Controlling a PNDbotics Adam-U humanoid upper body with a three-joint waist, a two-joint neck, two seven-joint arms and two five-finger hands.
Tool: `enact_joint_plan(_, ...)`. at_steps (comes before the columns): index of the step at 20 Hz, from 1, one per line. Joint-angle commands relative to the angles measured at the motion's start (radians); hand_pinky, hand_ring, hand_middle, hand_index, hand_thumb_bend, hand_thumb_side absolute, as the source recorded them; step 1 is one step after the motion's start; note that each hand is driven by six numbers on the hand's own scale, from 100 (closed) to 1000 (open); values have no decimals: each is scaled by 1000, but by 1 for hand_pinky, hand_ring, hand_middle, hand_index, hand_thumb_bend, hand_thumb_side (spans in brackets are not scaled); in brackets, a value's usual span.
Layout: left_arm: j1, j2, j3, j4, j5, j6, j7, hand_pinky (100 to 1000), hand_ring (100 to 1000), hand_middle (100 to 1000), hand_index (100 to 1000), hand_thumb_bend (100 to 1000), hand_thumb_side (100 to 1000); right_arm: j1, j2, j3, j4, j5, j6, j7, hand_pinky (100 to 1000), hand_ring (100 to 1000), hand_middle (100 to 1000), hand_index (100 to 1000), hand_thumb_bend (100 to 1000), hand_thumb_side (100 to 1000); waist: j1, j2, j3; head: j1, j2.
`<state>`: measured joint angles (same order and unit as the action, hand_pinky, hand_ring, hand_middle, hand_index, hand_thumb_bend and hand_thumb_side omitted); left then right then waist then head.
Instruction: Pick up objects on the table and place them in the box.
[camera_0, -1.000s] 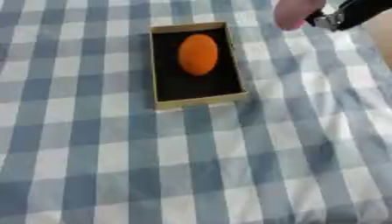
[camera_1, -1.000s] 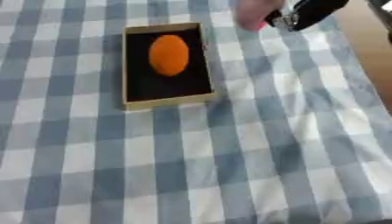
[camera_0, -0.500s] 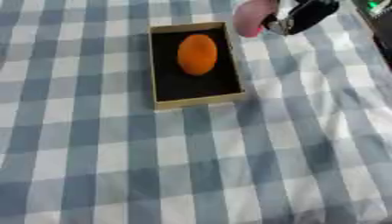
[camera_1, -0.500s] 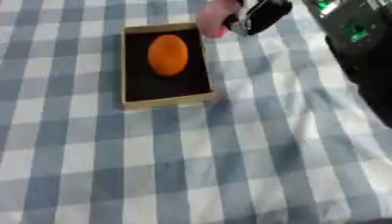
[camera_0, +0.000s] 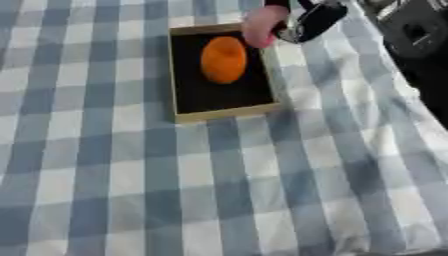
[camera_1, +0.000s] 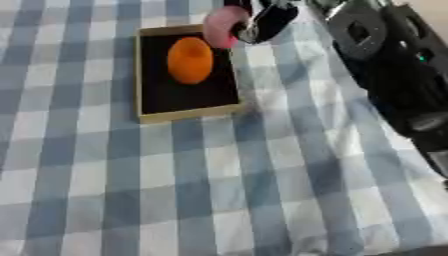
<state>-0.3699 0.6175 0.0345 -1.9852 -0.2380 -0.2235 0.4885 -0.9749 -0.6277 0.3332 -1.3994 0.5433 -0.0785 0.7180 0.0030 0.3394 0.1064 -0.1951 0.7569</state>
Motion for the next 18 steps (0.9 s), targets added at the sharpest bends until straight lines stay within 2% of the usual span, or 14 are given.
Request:
enact_joint_plan(1,-11,19,6,-15,3,-1,-4,850,841,742,847,100,720,-28,1,3,21,11,-27,27,279,550,494,588,100,100,-1,-26,3,-3,9)
enact_joint_plan(6,-13,18,7,-15,3,-1,-3,850,841,742,847,100,721,-8,4,24,20,32,-63,42,310,563,506,598,101,100,-5,-25,8,4,4)
enact_joint_plan(8,-14,17,7,-15,3,-2,-3,850,841,742,847,100,721,0,10,26,26,39,-62,33,339,587,533,621,147,100,-6,-25,9,7,2)
enact_joint_plan(11,-15,17,7,-15,3,-2,-3,850,841,742,847,100,721,5,17,28,37,49,-57,12,339,587,533,621,147,100,-5,-24,10,8,1)
enact_joint_plan(12,-14,17,7,-15,3,-2,-3,850,842,742,846,100,721,6,21,28,42,52,-57,9,435,679,626,716,292,117,-5,-24,11,7,1)
enact_joint_plan(13,-14,17,7,-15,4,-1,-3,850,842,742,846,100,721,7,25,28,47,56,-58,7,465,722,679,752,338,170,-5,-24,12,6,2)
enact_joint_plan(15,-14,16,7,-15,4,-1,-3,850,842,742,846,100,721,4,31,25,53,58,-66,9,479,741,709,779,359,204,-4,-24,12,6,3)
enact_joint_plan(16,-15,16,7,-15,4,-1,-4,850,842,742,847,100,721,3,32,22,54,56,-69,12,516,778,760,820,393,254,-4,-24,11,5,4)
enact_joint_plan(18,-15,16,7,-15,4,-1,-4,850,842,742,846,100,721,0,32,17,52,51,-74,20,550,809,798,847,425,279,-4,-24,11,4,5)
